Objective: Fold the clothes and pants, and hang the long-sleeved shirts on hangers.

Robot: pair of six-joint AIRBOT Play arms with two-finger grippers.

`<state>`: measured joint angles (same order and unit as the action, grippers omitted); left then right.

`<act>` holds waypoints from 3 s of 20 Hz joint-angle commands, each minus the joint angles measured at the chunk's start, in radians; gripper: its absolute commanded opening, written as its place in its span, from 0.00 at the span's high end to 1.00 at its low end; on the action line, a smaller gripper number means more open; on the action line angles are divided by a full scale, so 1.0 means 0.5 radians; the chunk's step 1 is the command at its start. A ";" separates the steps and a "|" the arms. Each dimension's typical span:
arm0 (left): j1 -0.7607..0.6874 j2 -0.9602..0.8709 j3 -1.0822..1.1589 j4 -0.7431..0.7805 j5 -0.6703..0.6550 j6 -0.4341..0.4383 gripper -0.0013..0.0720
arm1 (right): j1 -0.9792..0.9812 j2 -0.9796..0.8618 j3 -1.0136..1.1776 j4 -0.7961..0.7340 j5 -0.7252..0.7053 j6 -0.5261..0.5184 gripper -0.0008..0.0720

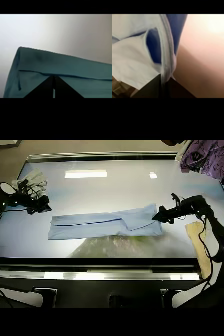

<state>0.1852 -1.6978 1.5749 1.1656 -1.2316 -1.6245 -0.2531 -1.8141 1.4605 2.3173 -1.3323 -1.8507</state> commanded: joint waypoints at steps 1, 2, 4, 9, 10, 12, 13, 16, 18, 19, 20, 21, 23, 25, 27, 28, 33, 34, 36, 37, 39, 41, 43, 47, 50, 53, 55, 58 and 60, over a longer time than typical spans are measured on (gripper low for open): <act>-0.235 -0.031 -0.002 -0.204 0.086 0.001 0.96 | 0.013 0.311 0.002 -0.262 -0.022 0.290 0.95; -0.345 -0.053 -0.002 -0.259 0.146 0.001 0.96 | 0.013 0.418 0.002 -0.359 -0.021 0.366 0.95; -0.592 -0.124 -0.001 -0.381 0.322 -0.034 0.96 | 0.012 0.636 0.002 -0.518 -0.028 0.458 0.95; -1.215 -0.430 0.053 -0.955 0.749 -0.105 0.96 | 0.012 0.973 0.018 -0.704 -0.117 0.574 0.95; -1.320 -0.513 0.105 -1.061 0.774 -0.105 0.96 | 0.013 1.009 0.045 -0.732 -0.147 0.589 0.95; -1.521 -0.690 0.256 -1.235 0.813 -0.105 0.96 | 0.013 1.043 0.137 -0.739 -0.230 0.593 0.95; -1.598 -0.765 0.334 -1.296 0.831 -0.105 0.96 | 0.013 1.052 0.187 -0.739 -0.269 0.600 0.95; -1.788 -0.947 0.529 -1.430 0.921 -0.107 0.96 | 0.013 1.058 0.346 -0.740 -0.359 0.615 0.94; -1.874 -1.015 0.584 -1.465 1.015 -0.169 0.96 | 0.012 1.059 0.446 -0.752 -0.395 0.627 0.94; -1.902 -1.034 0.594 -1.469 1.061 -0.216 0.96 | 0.013 1.058 0.486 -0.752 -0.401 0.639 0.94; -1.930 -1.044 0.597 -1.485 1.112 -0.226 0.96 | 0.013 1.058 0.517 -0.752 -0.414 0.645 0.94; -1.946 -1.051 0.597 -1.511 1.141 -0.225 0.96 | 0.013 1.058 0.534 -0.752 -0.429 0.647 0.94; -1.952 -1.054 0.597 -1.525 1.124 -0.224 0.96 | 0.013 1.058 0.534 -0.753 -0.443 0.653 0.94; -1.891 -1.035 0.596 -1.523 1.012 -0.223 0.96 | 0.013 1.058 0.534 -0.755 -0.437 0.653 0.94; -1.766 -0.979 0.596 -1.395 0.814 -0.224 0.96 | 0.018 1.057 0.534 -0.755 -0.420 0.661 0.95; -1.680 -0.922 0.596 -1.250 0.695 -0.227 0.96 | 0.019 1.056 0.534 -0.744 -0.411 0.689 0.95; -1.139 -0.446 0.596 -0.266 0.114 -0.455 0.96 | 0.336 1.030 0.533 -0.735 -0.256 0.945 0.95; -1.014 -0.334 0.596 -0.123 -0.006 -0.455 0.96 | 0.451 1.019 0.533 -0.738 -0.200 1.027 0.95; -0.784 -0.145 0.596 0.098 -0.208 -0.448 0.96 | 0.723 0.967 0.533 -0.777 -0.092 1.209 0.95; -0.682 -0.068 0.596 0.172 -0.277 -0.446 0.96 | 0.871 0.928 0.533 -0.828 -0.042 1.297 0.95; -0.492 0.054 0.596 0.247 -0.378 -0.434 0.96 | 1.147 0.824 0.533 -0.941 0.047 1.467 0.95; -0.340 0.132 0.596 0.246 -0.422 -0.409 0.96 | 1.372 0.694 0.533 -0.987 0.157 1.601 0.95; -0.243 0.169 0.596 0.244 -0.449 -0.394 0.96 | 1.527 0.552 0.534 -0.993 0.293 1.730 0.95; -0.183 0.180 0.596 0.245 -0.521 -0.342 0.96 | 1.677 0.336 0.534 -0.935 0.560 1.895 0.95; -0.185 0.179 0.595 0.245 -0.522 -0.311 0.96 | 1.700 0.214 0.534 -0.855 0.694 1.923 0.95; -0.186 0.179 0.595 0.245 -0.523 -0.312 0.96 | 1.700 0.101 0.534 -0.763 0.773 1.915 0.94; -0.187 0.179 0.595 0.245 -0.523 -0.312 0.96 | 1.700 0.043 0.534 -0.696 0.887 1.868 0.92; -0.186 0.175 0.595 0.245 -0.523 -0.312 0.96 | 1.700 0.015 0.534 -0.623 1.170 1.855 0.70; -0.186 0.174 0.595 0.245 -0.523 -0.312 0.96 | 1.700 0.018 0.557 -0.553 1.238 1.821 0.46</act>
<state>0.0914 -1.6096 1.8721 1.2888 -1.4914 -1.7805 0.5957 -1.7939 1.7294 1.9873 -0.8093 -0.9199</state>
